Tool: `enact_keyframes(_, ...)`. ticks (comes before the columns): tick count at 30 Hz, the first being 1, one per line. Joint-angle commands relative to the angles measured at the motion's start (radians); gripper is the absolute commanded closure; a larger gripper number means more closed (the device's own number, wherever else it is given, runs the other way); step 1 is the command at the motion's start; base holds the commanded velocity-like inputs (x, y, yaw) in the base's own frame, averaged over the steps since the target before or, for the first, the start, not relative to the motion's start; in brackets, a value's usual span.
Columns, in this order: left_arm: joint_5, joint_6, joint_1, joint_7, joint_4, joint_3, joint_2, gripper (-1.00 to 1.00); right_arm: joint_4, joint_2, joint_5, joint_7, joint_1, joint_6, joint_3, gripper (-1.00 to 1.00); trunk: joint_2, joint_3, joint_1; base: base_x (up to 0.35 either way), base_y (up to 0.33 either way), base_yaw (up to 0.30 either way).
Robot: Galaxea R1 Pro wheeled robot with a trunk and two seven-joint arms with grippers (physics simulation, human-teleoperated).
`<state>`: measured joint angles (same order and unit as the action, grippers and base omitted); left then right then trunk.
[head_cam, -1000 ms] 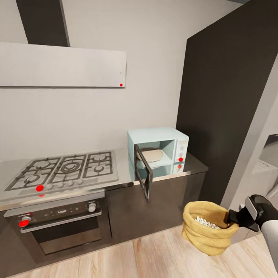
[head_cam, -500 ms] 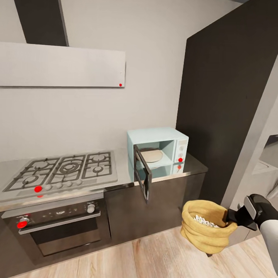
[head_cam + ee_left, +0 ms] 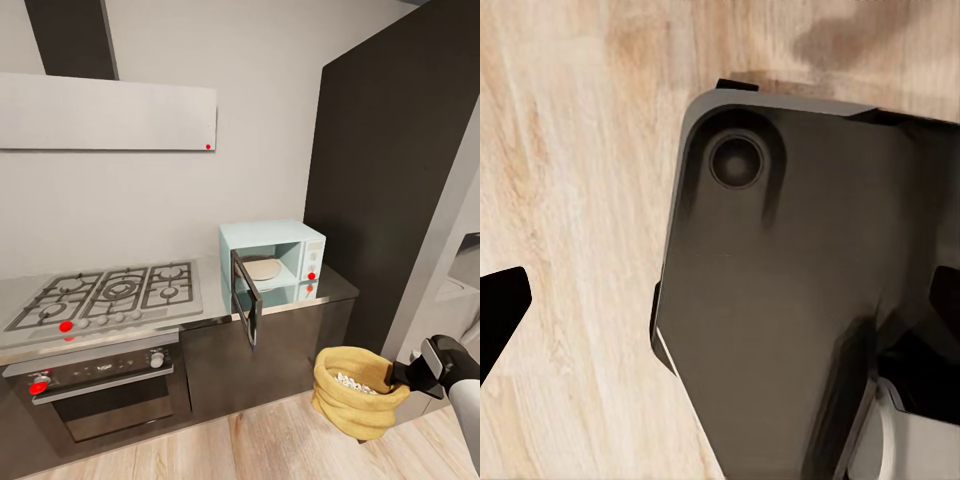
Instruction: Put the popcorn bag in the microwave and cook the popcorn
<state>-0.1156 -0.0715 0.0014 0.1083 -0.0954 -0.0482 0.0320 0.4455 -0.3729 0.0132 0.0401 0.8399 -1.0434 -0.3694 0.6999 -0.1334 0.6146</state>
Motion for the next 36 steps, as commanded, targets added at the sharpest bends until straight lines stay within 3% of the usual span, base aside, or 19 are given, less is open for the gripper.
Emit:
enact_keyframes(1, -0.007, -0.002, 0.000, 0.001, -0.001, -0.004, 0.001, -1.00, 0.001, 0.000, 0.001, 0.001, 0.001, -0.004, -0.003, 1.00, 0.001, -0.001, 0.000, 0.000, 0.000, 0.000)
enact_keyframes(8, -0.007, -0.002, 0.000, 0.005, -0.001, -0.004, 0.007, -1.00, 0.006, -0.001, 0.001, 0.001, 0.001, -0.004, -0.003, 1.00, 0.036, -0.017, 0.019, 0.000, 0.000, 0.000)
enact_keyframes(13, -0.007, -0.001, 0.000, 0.005, -0.001, -0.004, 0.006, -1.00, 0.122, 0.000, 0.002, 0.000, 0.001, -0.004, -0.003, 1.00, 0.071, -0.033, 0.039, 0.000, 0.000, 0.000)
enact_keyframes(16, -0.007, -0.001, 0.000, 0.005, -0.001, -0.004, 0.006, -1.00, 0.164, 0.016, 0.002, 0.000, 0.001, -0.004, -0.002, 1.00, 0.092, -0.042, 0.050, 0.000, 0.000, 0.000)
enact_keyframes(20, -0.007, -0.001, 0.000, 0.005, -0.001, -0.004, 0.006, -1.00, 0.172, 0.029, 0.002, -0.002, 0.001, -0.004, -0.002, 1.00, 0.120, -0.055, 0.065, 0.000, 0.000, 0.000)
enact_keyframes(36, -0.007, -0.001, 0.000, 0.005, 0.000, -0.004, 0.006, -1.00, 0.186, 0.040, 0.002, -0.002, 0.001, -0.004, -0.001, 1.00, 0.232, -0.105, 0.127, 0.000, 0.000, 0.000)
